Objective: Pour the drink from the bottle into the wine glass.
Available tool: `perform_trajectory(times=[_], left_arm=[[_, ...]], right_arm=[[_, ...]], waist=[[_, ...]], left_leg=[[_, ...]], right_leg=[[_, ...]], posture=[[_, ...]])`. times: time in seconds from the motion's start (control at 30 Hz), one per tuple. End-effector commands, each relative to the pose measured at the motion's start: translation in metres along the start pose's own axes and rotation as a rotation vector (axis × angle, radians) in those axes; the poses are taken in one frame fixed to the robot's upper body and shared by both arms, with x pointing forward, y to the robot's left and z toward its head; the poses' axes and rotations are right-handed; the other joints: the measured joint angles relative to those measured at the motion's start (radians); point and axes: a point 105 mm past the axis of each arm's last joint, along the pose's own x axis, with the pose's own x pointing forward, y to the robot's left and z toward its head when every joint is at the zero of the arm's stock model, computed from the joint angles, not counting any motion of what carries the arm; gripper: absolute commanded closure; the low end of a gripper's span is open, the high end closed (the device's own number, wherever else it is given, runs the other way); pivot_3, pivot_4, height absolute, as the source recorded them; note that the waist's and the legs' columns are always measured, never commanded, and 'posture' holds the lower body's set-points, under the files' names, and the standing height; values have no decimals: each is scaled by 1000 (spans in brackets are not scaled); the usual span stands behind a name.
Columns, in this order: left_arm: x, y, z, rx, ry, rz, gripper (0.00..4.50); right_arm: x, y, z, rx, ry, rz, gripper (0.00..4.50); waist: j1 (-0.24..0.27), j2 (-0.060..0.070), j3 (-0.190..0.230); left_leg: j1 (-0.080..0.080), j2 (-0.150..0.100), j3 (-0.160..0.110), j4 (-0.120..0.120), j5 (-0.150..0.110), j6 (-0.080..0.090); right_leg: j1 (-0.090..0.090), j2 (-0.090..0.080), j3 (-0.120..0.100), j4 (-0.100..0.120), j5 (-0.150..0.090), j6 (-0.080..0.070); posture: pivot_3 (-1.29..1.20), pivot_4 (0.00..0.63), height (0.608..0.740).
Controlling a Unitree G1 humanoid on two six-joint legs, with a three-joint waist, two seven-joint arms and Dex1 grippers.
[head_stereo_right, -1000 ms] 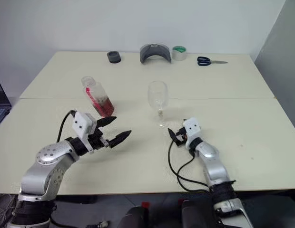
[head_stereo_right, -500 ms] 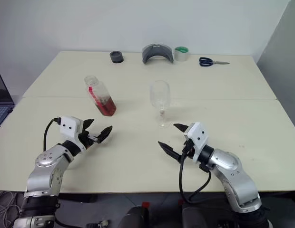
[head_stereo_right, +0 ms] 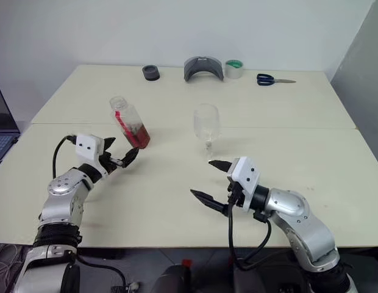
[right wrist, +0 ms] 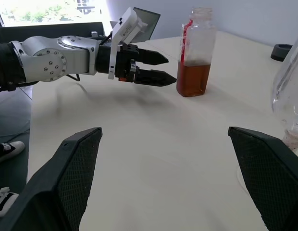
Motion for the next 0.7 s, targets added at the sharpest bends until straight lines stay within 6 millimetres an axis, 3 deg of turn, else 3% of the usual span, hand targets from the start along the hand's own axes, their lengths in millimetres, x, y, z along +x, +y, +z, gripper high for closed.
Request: perform_trajectory(times=[0.03, 0.43, 0.7], left_arm=[[5, 3, 15, 46, -38, -11, 0], [28, 7, 34, 42, -69, -6, 0], [36, 15, 35, 27, -61, 27, 0]], right_arm=[[2, 3, 14, -51, -39, 12, 31], [2, 1, 16, -60, -38, 8, 31], [2, -2, 17, -63, -39, 12, 31]], waist=[[0, 0, 0], [0, 0, 0], [0, 0, 0]], left_leg=[[0, 0, 0, 0, 0, 0], [0, 0, 0, 0, 0, 0], [0, 0, -1, 1, 0, 0]], right_leg=[[0, 0, 0, 0, 0, 0], [0, 0, -1, 0, 0, 0], [0, 0, -1, 0, 0, 0]], posture=[[0, 150, 740], [0, 150, 740], [0, 150, 740]])
